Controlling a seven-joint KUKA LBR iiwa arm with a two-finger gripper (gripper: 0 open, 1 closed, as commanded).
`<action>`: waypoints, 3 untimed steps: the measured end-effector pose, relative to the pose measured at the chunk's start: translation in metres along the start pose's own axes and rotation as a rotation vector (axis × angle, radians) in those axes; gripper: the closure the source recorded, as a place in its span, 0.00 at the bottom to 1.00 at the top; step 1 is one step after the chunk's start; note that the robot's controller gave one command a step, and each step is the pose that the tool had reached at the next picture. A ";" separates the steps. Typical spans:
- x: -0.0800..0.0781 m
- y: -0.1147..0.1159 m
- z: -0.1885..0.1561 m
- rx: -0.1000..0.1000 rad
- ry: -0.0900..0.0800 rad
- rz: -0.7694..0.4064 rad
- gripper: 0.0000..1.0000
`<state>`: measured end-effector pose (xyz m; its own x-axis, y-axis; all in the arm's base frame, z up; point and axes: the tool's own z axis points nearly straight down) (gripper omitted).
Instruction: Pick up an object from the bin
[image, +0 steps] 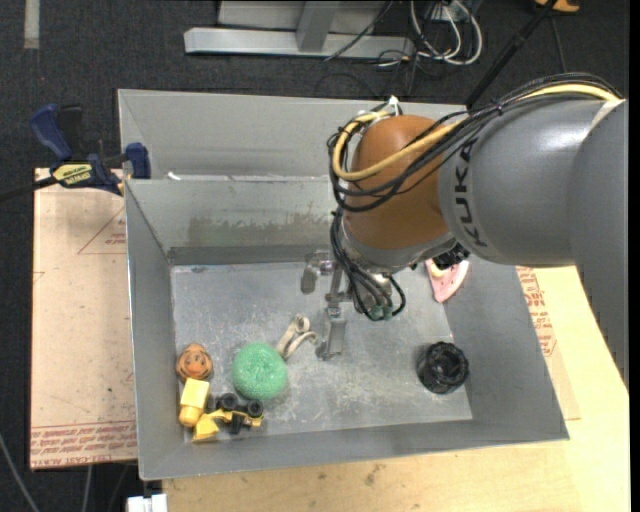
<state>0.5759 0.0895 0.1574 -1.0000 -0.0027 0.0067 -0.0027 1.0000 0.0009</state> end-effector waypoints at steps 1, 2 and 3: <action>-0.002 0.000 -0.005 -0.001 -0.008 0.002 0.00; -0.002 0.012 0.023 0.000 -0.015 -0.057 0.00; 0.026 0.038 0.055 0.000 -0.007 -0.034 0.00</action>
Offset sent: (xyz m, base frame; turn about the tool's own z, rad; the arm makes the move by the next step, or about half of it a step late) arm -0.0048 0.0350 -0.0777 -0.1614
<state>0.5490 0.1272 0.1023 -0.9993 -0.0363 -0.0007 -0.0363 0.9993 0.0009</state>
